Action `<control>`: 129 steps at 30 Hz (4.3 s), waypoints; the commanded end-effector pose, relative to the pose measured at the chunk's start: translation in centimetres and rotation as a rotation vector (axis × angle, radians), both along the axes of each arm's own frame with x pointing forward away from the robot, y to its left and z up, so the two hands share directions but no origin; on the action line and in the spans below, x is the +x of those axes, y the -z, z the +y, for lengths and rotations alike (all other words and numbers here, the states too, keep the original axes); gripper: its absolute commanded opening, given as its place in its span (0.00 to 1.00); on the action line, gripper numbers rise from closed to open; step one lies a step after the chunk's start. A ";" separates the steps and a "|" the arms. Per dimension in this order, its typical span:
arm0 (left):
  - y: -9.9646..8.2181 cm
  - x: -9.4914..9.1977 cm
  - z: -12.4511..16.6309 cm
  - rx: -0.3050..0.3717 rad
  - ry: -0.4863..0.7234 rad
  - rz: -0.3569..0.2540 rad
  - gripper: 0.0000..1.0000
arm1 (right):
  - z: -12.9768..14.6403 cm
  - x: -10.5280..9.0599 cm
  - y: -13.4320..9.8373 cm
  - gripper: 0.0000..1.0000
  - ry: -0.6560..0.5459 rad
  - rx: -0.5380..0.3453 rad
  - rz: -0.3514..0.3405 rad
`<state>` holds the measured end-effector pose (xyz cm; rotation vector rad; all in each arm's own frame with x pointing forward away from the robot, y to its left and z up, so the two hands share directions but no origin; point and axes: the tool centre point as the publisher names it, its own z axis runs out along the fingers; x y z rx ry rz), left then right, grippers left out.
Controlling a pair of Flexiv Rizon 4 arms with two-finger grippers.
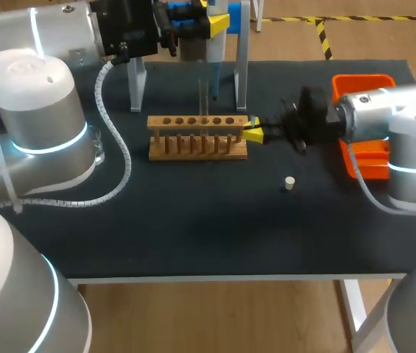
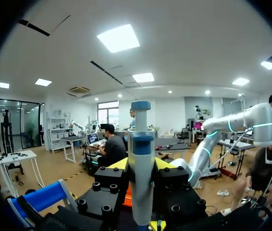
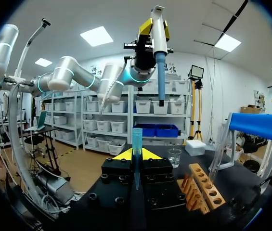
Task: Invert the test tube, pick up the pipette, mount the tip to pipette, aspirate from beaker and dispense into the tube, eject the tip, return the pipette, and cap with the stopper.
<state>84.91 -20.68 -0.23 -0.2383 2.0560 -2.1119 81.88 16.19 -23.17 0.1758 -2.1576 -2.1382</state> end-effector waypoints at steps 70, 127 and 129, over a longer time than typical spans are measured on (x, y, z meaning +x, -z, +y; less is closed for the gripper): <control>-0.1 0.0 0.1 0.002 0.002 0.001 0.00 | 7.3 3.1 -1.6 0.00 -0.004 -0.001 0.006; -0.1 0.0 0.1 0.002 0.002 0.001 0.00 | 7.3 2.7 -2.7 0.00 -0.014 0.013 -0.037; -0.1 0.0 0.1 0.002 0.002 0.001 0.00 | 7.5 2.7 -2.7 0.00 -0.015 0.013 -0.034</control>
